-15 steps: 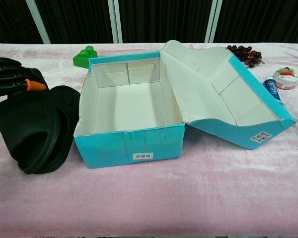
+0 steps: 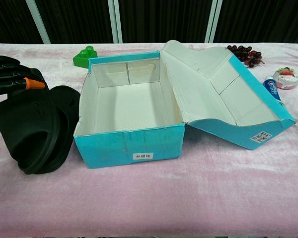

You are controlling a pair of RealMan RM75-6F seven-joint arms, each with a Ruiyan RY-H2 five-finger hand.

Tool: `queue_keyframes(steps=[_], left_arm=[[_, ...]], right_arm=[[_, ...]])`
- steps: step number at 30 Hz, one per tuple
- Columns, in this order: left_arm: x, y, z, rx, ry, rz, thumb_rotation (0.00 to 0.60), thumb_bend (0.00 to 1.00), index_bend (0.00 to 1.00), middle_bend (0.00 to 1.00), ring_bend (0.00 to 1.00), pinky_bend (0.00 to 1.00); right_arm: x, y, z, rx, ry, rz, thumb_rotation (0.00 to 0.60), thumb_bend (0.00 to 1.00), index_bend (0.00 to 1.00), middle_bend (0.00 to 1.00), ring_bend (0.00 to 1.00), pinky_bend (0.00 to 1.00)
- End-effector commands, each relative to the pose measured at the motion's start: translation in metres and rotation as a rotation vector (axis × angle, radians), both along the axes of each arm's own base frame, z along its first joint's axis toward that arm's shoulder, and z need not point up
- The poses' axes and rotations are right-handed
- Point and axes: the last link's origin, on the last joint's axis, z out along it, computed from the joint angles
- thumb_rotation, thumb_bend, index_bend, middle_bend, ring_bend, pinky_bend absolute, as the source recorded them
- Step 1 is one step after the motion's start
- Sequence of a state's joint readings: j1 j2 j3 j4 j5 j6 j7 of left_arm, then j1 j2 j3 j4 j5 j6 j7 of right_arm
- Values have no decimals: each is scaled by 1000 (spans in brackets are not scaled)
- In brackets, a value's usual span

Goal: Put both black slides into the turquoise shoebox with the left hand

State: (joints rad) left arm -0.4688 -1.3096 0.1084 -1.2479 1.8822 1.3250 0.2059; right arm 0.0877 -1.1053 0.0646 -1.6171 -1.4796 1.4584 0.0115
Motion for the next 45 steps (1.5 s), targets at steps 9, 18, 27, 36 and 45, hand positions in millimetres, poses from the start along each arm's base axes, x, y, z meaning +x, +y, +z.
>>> queue_keyframes(steps=[9, 18, 27, 36, 45], left_arm=[[-3, -1, -2, -11, 15, 4, 600, 32, 49, 120, 0, 36], [-4, 3, -7, -16, 33, 4, 600, 32, 48, 132, 0, 36], [-4, 6, -13, -21, 51, -11, 600, 32, 64, 154, 0, 36], [-6, 15, -18, 10, 78, -40, 600, 51, 138, 191, 0, 48], [-3, 20, -23, 19, 74, -57, 600, 166, 249, 275, 69, 133]], right_arm=[[-1, 2, 1, 0, -7, -9, 600, 188, 0, 38, 128, 150], [-1, 1, 0, 2, -11, -16, 600, 189, 0, 38, 129, 150], [-1, 0, 1, 1, -24, -31, 600, 189, 0, 38, 129, 149], [-2, 0, 0, 6, -33, -41, 600, 190, 0, 38, 129, 149], [-2, 0, 0, 14, -44, -53, 600, 192, 0, 38, 129, 150]])
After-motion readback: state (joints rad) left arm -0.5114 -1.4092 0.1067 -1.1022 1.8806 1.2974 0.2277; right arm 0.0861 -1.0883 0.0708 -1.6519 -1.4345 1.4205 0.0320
